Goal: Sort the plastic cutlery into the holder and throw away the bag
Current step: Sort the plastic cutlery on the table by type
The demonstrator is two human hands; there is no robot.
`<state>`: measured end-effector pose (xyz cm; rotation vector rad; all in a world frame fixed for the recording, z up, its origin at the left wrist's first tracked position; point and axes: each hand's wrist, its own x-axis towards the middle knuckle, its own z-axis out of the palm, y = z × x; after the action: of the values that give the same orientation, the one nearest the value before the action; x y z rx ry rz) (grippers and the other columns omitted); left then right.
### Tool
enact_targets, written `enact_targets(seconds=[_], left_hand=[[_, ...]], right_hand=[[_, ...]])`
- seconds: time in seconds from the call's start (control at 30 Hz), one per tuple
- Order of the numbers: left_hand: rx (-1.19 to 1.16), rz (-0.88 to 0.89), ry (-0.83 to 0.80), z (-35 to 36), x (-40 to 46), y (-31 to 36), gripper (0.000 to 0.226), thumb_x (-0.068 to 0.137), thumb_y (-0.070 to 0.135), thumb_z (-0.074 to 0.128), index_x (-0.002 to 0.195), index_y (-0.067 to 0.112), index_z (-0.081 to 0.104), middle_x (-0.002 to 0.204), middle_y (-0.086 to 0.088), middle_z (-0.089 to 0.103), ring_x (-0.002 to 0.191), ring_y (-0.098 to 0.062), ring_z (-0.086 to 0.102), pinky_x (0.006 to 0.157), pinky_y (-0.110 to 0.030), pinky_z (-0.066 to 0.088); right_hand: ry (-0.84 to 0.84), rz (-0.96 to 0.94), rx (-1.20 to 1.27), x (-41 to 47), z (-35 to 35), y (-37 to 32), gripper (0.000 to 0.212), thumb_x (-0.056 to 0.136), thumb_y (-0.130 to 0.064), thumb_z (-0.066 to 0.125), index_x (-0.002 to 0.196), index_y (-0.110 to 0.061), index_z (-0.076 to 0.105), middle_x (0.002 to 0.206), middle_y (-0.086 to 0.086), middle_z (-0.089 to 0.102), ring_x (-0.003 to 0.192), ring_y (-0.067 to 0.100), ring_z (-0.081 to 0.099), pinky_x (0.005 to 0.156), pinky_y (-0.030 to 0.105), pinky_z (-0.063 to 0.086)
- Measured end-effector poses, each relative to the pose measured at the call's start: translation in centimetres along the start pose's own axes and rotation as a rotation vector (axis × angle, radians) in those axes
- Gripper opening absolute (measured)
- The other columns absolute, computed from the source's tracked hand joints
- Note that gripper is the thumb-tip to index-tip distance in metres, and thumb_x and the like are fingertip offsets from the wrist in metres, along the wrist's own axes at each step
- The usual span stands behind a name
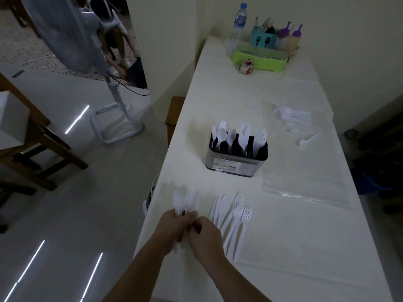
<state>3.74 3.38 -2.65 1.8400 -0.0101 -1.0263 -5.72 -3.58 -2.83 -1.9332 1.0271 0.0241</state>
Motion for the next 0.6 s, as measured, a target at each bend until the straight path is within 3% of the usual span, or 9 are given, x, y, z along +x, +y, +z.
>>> enact_targets(seconds=[0.13,0.23,0.3,0.37,0.47,0.6], left_hand=[[0.052,-0.007,0.062,-0.4,0.1,0.0,0.025,0.086,0.029,0.071,0.078,0.006,0.072,0.056,-0.006,0.066,0.046,-0.016,0.058,0.047,-0.026,0.045],[0.043,-0.010,0.133,-0.7,0.4,-0.1,0.021,0.086,0.028,0.069,0.076,0.009,0.072,0.067,-0.005,0.072,0.063,-0.024,0.067,0.061,-0.033,0.053],[0.051,0.001,0.157,-0.8,0.4,-0.2,0.017,0.087,0.027,0.068,0.083,0.012,0.072,0.068,0.000,0.074,0.073,-0.022,0.070,0.070,-0.035,0.054],[0.066,0.018,0.143,-0.8,0.5,-0.1,0.017,0.089,0.027,0.066,0.089,0.011,0.072,0.068,0.003,0.074,0.075,-0.018,0.068,0.066,-0.030,0.051],[0.102,0.029,0.118,-0.4,0.4,0.2,0.022,0.092,0.030,0.063,0.090,0.009,0.070,0.071,0.004,0.073,0.076,-0.014,0.065,0.062,-0.027,0.046],[0.065,0.040,0.027,0.0,0.4,0.3,0.028,0.093,0.031,0.062,0.085,0.005,0.068,0.071,-0.005,0.071,0.073,-0.023,0.067,0.072,-0.038,0.053]], right_hand=[[-0.012,-0.078,-0.008,-0.9,0.3,-0.4,0.019,0.095,-0.031,0.052,0.100,-0.027,0.070,0.088,-0.009,0.071,0.079,0.005,0.064,0.072,0.021,0.051],[-0.005,-0.086,-0.084,-1.8,0.5,-0.1,0.021,0.095,-0.030,0.048,0.094,-0.025,0.069,0.083,-0.008,0.069,0.075,0.008,0.063,0.064,0.020,0.047],[-0.007,-0.060,-0.120,-2.4,0.8,0.6,0.020,0.093,-0.031,0.047,0.091,-0.025,0.067,0.083,-0.008,0.069,0.076,0.011,0.064,0.066,0.025,0.051],[-0.001,-0.032,-0.142,-2.9,0.9,1.4,0.020,0.091,-0.032,0.047,0.090,-0.027,0.066,0.085,-0.008,0.069,0.079,0.013,0.065,0.070,0.032,0.055],[0.013,-0.001,-0.133,-3.0,0.7,2.1,0.019,0.092,-0.030,0.048,0.092,-0.025,0.067,0.086,-0.007,0.070,0.079,0.013,0.065,0.072,0.031,0.055],[0.042,0.045,-0.051,-2.0,-0.6,1.9,0.017,0.093,-0.029,0.051,0.093,-0.026,0.067,0.085,-0.009,0.068,0.077,0.008,0.062,0.071,0.027,0.054]])
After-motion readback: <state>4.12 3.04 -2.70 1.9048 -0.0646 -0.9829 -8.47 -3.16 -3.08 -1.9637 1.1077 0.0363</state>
